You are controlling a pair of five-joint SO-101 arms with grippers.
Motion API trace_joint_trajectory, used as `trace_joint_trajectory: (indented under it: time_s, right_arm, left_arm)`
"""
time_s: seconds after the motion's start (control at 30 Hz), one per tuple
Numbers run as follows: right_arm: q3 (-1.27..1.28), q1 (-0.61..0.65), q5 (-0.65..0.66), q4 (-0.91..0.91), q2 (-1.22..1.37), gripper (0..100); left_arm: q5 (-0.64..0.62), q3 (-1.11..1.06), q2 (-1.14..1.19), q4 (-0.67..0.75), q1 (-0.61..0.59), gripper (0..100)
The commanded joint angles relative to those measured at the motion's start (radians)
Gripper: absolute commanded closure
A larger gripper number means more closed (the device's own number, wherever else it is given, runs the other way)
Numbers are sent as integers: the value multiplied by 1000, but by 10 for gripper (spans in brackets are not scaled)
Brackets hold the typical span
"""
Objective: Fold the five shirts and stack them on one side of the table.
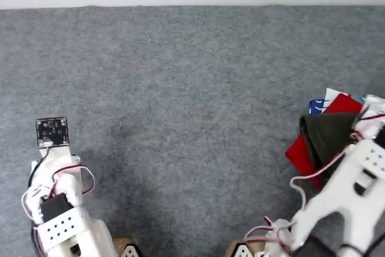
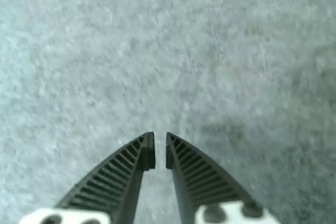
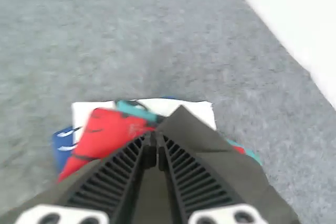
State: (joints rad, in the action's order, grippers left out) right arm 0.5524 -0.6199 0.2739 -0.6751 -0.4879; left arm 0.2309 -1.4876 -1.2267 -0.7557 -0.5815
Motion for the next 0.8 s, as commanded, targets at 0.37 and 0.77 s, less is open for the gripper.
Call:
trace_joint_trajectory:
  time_s: [0.37, 0.77]
  right_arm:
    - [-3, 219, -238, -463, -275, 990]
    - [440, 340, -347, -329, -723, 990]
  left_arm:
    - [-264, 94, -21, 196, 74, 985]
    - [-327, 58, -391, 5, 348, 986]
